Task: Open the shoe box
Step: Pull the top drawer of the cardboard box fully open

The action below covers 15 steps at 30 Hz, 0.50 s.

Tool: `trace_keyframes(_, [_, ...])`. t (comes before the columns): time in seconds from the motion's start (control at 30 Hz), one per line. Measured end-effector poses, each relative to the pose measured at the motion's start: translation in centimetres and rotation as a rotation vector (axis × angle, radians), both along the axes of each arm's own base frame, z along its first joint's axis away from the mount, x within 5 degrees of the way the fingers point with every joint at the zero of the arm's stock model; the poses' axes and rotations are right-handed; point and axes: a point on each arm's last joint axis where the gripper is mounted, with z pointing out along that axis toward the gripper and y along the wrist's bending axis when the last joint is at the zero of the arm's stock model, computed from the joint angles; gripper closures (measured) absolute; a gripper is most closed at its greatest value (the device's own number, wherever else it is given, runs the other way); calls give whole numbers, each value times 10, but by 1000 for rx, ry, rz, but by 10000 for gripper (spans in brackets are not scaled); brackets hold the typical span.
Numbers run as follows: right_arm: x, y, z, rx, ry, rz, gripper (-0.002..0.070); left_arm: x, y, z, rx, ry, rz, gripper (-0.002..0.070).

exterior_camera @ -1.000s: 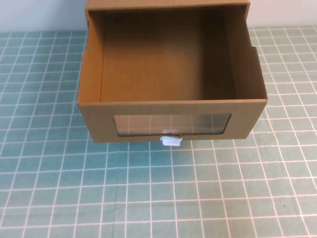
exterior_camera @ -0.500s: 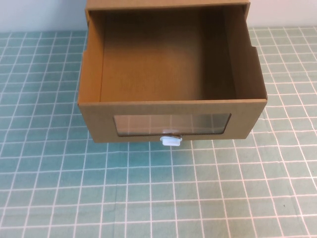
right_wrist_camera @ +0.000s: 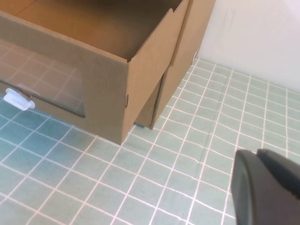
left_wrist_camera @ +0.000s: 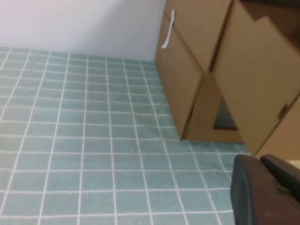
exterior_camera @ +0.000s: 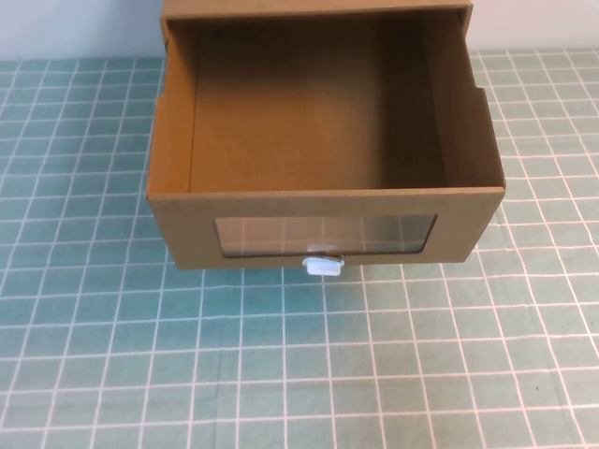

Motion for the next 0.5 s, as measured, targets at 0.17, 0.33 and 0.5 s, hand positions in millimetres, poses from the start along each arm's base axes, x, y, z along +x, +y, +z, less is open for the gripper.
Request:
trace_keyframes(0.17, [0, 0, 0, 0, 0, 0, 689, 4, 5, -42, 106, -45, 40, 680])
trace_keyframes(0.33, [0, 0, 0, 0, 0, 0, 689, 11, 8, -88, 214, 6, 56, 680])
trace_keyframes(0.5, [0, 0, 0, 0, 0, 0, 689, 13, 8, -113, 151, 101, 75, 680])
